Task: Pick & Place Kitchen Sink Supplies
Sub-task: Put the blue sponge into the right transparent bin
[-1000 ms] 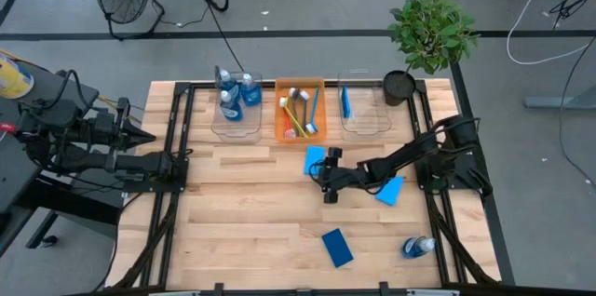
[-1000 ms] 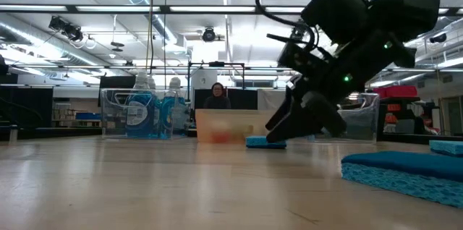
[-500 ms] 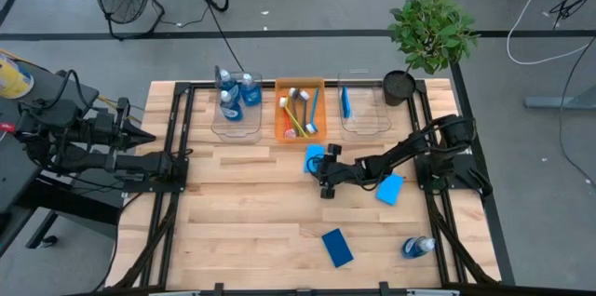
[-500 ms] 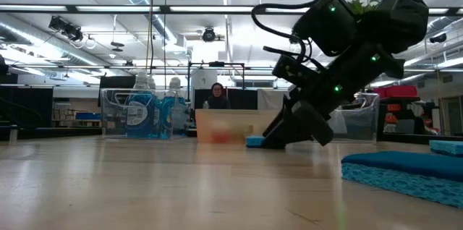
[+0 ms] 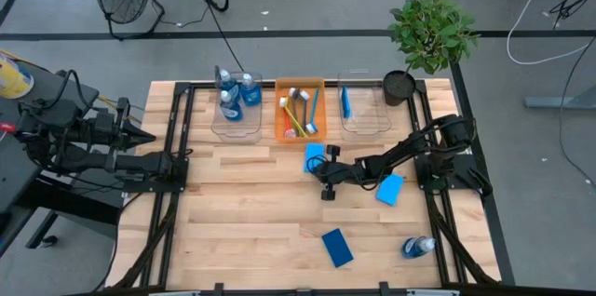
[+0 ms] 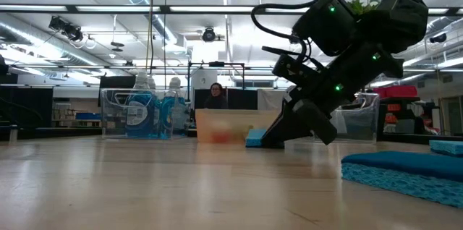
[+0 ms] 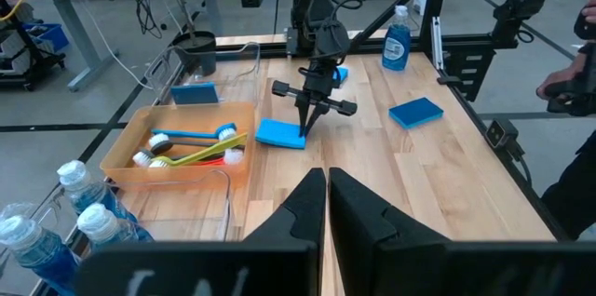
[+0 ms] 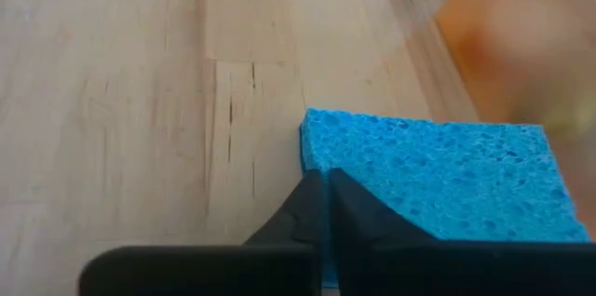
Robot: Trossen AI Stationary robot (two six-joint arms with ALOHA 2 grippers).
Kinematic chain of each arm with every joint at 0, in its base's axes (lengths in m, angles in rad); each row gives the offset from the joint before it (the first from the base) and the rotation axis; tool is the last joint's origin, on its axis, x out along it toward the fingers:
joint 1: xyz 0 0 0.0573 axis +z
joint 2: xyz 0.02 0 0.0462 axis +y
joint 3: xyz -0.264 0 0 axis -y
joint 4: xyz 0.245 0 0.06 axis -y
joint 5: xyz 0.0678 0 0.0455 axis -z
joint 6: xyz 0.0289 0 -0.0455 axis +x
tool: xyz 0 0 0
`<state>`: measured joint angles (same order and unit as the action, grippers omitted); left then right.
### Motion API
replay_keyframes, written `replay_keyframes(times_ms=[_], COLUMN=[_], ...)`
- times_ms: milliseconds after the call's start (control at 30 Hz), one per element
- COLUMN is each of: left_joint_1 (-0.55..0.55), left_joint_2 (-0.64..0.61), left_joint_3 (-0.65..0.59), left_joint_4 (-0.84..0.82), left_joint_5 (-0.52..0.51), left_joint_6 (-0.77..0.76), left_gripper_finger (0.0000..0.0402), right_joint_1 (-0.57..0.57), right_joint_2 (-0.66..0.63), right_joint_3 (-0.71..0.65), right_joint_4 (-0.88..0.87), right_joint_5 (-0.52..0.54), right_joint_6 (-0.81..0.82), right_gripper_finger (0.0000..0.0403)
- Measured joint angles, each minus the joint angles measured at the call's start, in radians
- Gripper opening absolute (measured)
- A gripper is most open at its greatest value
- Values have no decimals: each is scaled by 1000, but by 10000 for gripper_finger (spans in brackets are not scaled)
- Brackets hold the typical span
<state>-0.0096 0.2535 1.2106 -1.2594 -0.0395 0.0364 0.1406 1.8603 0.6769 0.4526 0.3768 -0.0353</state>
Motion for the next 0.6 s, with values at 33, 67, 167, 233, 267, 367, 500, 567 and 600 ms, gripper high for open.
replay_keyframes(times_ms=[33,67,167,233,267,367,500,567,600], left_joint_1=[0,0,0,0,0,0,0,0,0], left_joint_2=[0,0,0,0,0,0,0,0,1], left_joint_3=[0,0,0,0,0,0,0,0,0], left_joint_4=[0,0,0,0,0,0,0,0,0], left_joint_5=[0,0,0,0,0,0,0,0,0], left_joint_6=[0,0,0,0,0,0,0,0,0], left_gripper_finger=[23,23,23,23,23,23,23,23,23], right_joint_1=[0,0,0,4,6,19,43,58,66], right_joint_2=[0,0,-1,-7,-11,-28,-49,-59,-61], right_joint_3=[0,0,0,3,10,39,84,116,137], right_joint_4=[0,1,7,1,-4,-8,-20,-36,-45], right_joint_5=[0,0,-1,-4,-4,-7,-7,-5,-3], right_joint_6=[0,0,0,0,1,1,1,1,1], right_gripper_finger=[6,6,4,2,2,1,1,1,0])
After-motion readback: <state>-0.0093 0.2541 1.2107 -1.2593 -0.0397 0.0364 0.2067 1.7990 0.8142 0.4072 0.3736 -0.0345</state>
